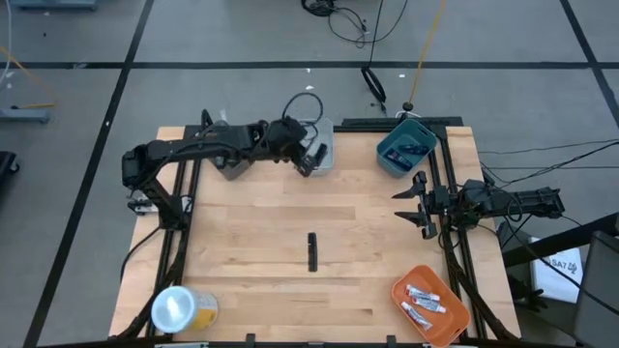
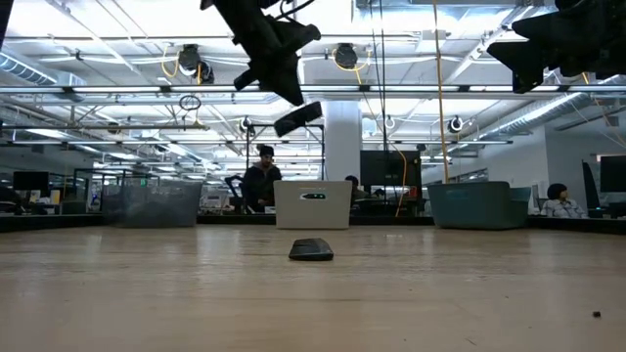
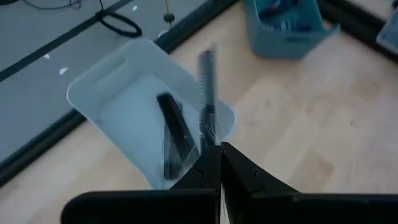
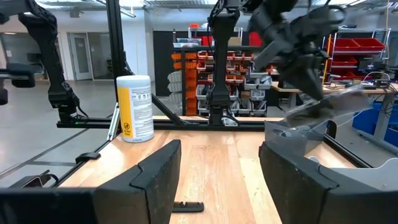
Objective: Pick & Place Travel size toiletries
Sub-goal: Put the black comb into the gray bin
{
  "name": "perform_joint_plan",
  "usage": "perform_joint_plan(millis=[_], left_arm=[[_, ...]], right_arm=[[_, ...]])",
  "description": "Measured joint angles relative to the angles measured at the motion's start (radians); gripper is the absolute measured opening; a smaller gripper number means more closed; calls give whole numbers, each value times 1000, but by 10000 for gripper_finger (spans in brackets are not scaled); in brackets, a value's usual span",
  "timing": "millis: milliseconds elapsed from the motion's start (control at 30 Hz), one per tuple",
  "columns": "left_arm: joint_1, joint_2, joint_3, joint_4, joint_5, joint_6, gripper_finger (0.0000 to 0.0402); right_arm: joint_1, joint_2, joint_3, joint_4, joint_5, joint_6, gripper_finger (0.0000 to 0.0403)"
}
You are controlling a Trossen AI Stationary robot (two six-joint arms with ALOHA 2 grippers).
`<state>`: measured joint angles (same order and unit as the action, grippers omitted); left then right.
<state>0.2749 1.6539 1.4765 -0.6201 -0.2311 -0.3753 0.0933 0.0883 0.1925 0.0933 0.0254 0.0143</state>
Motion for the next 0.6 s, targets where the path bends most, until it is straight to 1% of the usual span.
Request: perform_joint_plan(millis=[167,300,400,533,600], left_arm=[[47,0,0,76,37,8,0],[70,3,0,128,37,15,0],[85,13,1,168,15,15,0],[109,27,2,210,13,15,0],[123,34,1,205,29,15,0]], right_arm=[[0,0,0,0,0,-3,210],[0,0,0,0,0,-3,210],[0,0,0,0,0,-3,210],[0,0,0,0,0,-2,210],[0,0,0,0,0,-2,210]])
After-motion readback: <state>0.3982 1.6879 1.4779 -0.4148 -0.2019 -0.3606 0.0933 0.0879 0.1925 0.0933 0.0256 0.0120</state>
